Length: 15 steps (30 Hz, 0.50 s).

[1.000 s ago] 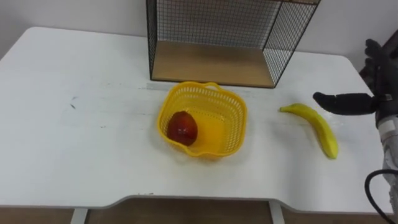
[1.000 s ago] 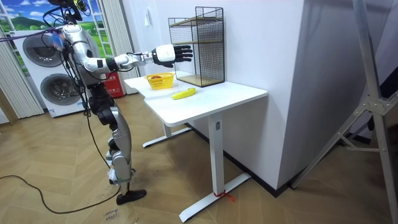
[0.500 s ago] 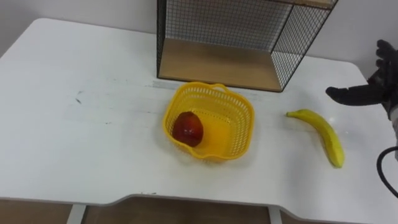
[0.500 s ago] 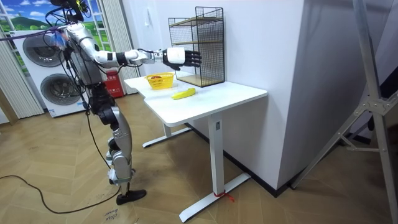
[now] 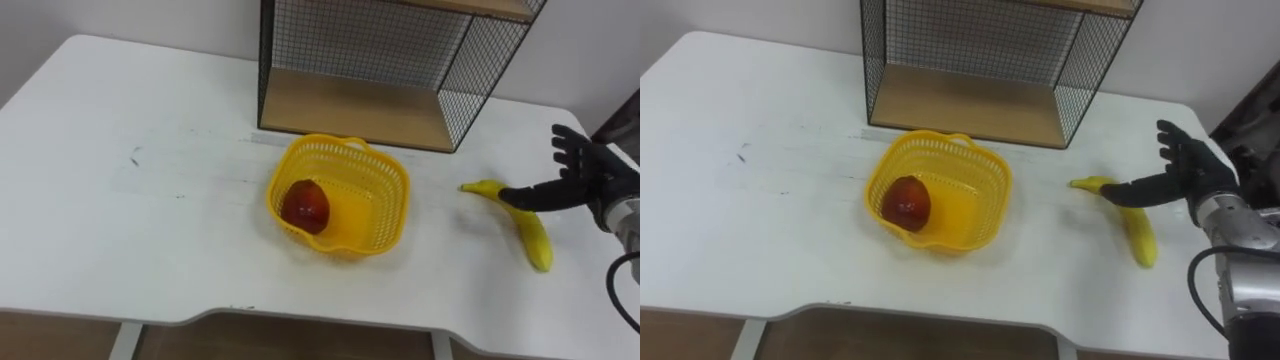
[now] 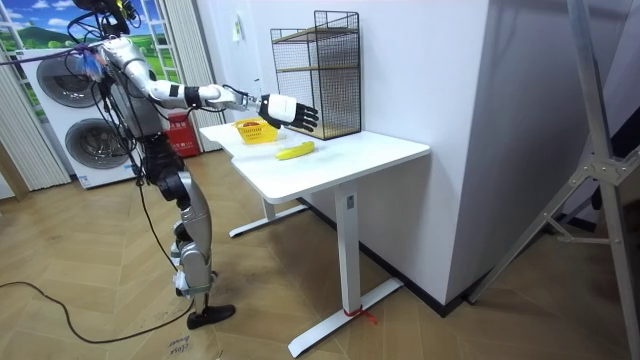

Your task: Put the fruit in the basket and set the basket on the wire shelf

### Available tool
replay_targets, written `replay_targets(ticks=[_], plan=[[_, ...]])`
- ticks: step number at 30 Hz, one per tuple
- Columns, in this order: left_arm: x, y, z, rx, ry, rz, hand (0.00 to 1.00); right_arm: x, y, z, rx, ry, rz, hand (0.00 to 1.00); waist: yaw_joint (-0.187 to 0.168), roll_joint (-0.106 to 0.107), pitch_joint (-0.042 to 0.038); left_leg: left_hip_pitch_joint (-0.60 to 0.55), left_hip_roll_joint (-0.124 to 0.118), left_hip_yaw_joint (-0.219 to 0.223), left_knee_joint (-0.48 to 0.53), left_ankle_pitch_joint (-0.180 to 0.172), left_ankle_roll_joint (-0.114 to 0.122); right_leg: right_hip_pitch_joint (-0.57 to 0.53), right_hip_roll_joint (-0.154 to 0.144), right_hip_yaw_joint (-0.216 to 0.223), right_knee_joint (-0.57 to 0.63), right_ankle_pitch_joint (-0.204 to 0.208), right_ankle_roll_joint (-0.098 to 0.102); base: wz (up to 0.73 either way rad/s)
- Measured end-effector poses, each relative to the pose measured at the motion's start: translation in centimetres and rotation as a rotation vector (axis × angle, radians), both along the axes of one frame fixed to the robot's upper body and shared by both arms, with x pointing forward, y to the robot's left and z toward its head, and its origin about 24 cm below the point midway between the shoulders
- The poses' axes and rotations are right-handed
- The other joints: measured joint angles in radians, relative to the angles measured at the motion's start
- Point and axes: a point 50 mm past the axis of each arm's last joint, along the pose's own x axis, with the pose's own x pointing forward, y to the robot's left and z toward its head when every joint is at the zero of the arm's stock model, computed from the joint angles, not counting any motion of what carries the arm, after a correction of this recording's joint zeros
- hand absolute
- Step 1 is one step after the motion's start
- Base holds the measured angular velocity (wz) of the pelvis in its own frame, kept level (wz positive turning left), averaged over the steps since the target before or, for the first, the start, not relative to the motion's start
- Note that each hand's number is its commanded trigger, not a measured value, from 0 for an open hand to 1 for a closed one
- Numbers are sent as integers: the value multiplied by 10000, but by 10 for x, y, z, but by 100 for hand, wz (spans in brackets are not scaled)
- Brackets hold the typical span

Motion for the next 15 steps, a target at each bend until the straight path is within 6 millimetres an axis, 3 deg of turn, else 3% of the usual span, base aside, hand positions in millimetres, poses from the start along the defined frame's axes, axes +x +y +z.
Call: replay_targets(ticks=[7,15], plan=[[-1,0,0,2,38,18,0,-10,-6,-18,165,888,-277,0,44,75,35,-7,-1,-23,16,-1,0,8,1,-10,4,1,-1,0],[-2,5,1,110,38,117,0,-13,-8,-23,44,1278,-158,0,0,214,-3,7,-3,-14,-18,0,0,24,3,-5,-8,1,-1,0]])
